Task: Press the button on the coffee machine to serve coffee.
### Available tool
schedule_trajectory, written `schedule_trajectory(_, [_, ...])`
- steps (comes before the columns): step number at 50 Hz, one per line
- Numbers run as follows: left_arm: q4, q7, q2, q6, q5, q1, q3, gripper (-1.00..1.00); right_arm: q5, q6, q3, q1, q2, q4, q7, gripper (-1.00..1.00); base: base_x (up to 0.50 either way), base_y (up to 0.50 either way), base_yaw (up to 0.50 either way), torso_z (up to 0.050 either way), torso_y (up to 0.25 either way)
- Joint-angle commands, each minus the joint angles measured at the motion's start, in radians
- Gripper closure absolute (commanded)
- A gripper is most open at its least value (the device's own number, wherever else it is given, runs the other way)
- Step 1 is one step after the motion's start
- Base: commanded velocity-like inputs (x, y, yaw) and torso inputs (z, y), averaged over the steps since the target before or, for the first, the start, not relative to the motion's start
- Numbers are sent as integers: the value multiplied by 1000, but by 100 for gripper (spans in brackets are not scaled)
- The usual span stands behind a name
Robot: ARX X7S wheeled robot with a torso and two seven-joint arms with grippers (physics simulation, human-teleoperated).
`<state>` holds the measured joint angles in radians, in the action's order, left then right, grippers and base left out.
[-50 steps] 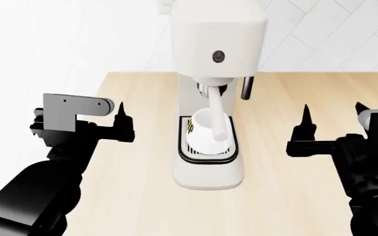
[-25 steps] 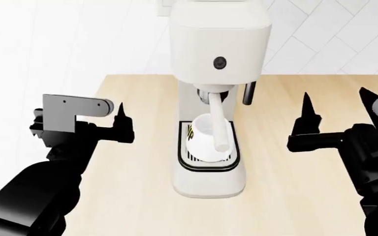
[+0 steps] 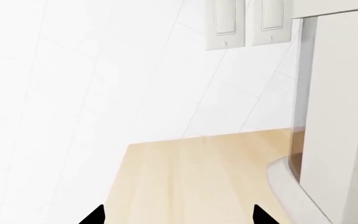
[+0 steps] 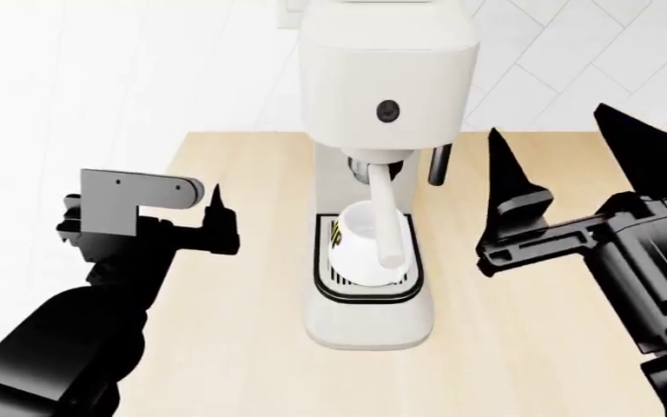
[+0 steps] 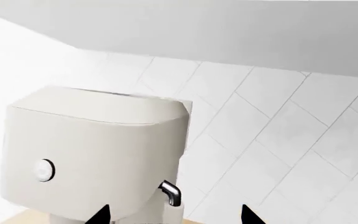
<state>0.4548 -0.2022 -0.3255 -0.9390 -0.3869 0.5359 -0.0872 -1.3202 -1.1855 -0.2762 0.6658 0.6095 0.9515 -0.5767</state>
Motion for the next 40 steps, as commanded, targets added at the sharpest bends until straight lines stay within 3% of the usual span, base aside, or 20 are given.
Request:
schedule_trajectory(1, [5, 1, -9, -4, -9, 0, 9, -100, -413, 34, 116, 170, 36, -146, -236, -100, 0, 0, 0, 0, 0])
schedule_trajectory(13, [-11, -2, -4, 16, -5, -6, -2, -100, -664, 73, 297, 382, 76, -234, -396, -100, 0, 0, 0, 0, 0])
schedule_trajectory(40, [-23, -2, -15, 32, -11, -16, -3, -100, -743, 190, 408, 404, -9, -272, -526, -100, 0, 0, 0, 0, 0])
